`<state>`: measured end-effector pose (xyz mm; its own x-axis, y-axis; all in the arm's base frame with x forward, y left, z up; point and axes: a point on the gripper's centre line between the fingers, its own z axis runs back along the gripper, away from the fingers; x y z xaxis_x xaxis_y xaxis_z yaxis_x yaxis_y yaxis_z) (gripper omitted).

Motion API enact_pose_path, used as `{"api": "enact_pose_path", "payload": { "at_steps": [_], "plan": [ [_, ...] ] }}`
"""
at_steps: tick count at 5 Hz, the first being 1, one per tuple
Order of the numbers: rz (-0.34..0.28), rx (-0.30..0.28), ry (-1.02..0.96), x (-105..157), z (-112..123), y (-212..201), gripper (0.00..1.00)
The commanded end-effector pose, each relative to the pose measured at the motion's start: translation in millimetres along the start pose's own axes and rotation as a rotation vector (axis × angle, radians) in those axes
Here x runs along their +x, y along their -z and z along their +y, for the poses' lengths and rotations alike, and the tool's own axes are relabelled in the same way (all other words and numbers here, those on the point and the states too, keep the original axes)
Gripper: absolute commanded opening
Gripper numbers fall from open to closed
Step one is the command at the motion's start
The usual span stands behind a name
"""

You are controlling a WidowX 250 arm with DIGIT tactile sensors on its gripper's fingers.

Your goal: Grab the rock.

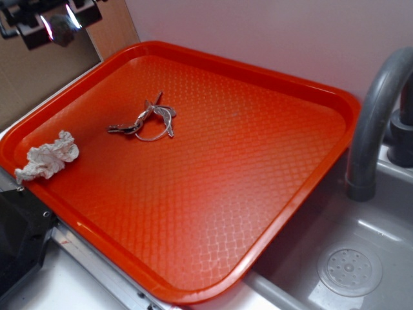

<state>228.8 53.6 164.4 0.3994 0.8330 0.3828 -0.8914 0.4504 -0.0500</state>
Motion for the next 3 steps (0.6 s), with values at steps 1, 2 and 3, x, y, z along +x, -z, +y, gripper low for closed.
{"api": "enact_pose_path", "payload": {
  "at_steps": [1, 2, 3],
  "plan": [
    [0.131, -0.232, 0.409, 22.6, -3.6, -68.7, 0.0],
    [0.135, -0.265, 0.544, 18.5, -12.1, -83.5, 0.0],
    [0.159, -0.284, 0.601, 14.9, -12.9, -93.5, 0.0]
  ]
}}
